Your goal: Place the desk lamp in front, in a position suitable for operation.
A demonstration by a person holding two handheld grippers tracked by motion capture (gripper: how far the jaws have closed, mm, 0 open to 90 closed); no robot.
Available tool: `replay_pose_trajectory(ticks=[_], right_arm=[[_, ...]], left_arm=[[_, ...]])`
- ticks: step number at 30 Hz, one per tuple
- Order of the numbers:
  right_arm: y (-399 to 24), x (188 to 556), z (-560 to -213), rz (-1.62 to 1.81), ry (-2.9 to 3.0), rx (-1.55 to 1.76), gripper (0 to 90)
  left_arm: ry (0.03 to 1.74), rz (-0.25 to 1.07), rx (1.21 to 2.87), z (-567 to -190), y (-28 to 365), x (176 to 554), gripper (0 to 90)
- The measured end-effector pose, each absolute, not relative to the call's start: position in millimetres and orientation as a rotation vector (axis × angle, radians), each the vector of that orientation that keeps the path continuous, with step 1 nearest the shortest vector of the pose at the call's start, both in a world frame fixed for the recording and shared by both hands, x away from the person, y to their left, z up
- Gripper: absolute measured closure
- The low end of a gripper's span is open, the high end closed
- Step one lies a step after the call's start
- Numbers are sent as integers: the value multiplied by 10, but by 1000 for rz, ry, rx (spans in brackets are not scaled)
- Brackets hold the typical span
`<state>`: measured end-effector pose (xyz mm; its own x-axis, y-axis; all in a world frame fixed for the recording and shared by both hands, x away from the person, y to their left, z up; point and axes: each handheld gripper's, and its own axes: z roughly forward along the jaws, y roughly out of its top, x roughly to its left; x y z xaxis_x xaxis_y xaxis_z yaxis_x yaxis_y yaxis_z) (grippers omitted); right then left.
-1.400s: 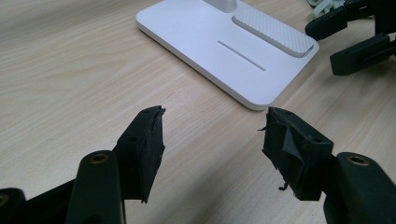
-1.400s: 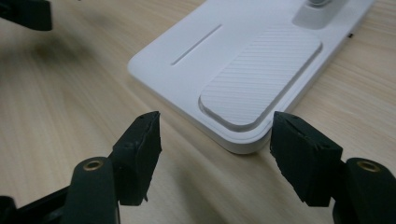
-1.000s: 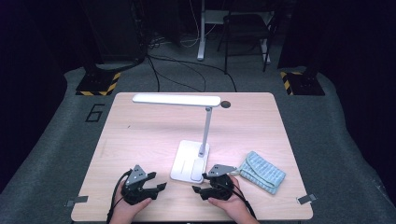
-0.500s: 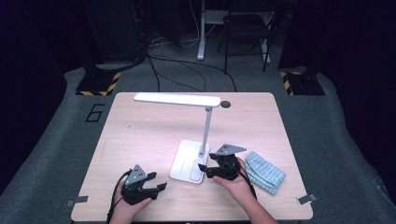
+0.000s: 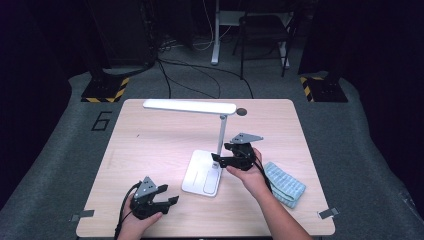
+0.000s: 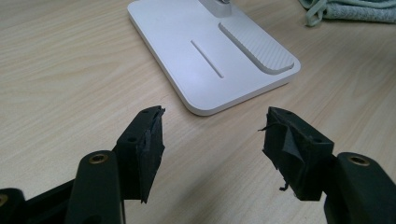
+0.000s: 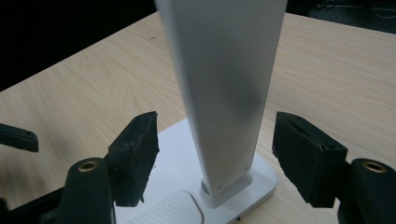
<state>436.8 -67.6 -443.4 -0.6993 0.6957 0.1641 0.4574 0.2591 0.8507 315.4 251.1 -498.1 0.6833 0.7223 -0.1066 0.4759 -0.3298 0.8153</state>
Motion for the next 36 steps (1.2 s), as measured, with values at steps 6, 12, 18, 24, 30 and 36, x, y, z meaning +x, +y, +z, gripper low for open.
replay_pose_trajectory(ticks=[6,12,18,24,30,36], right_arm=[[-650,4468,-4440,1475,2275,1001,313],[-652,4509,-4449,1552,2305,994,312],[-653,4478,-4441,1511,2322,984,311],[-682,4365,-4420,1485,2353,946,303],[-695,4087,-4446,1476,2378,885,303],[-654,3811,-4476,1489,2397,824,335]], left_arm=[[927,340,1995,-4988,2519,3168,378],[920,345,2001,-4983,2521,3167,378],[920,335,2009,-4977,2520,3168,378],[932,336,1991,-4979,2533,3170,378],[928,338,1994,-4979,2523,3168,378],[932,347,1988,-4987,2500,3166,378]])
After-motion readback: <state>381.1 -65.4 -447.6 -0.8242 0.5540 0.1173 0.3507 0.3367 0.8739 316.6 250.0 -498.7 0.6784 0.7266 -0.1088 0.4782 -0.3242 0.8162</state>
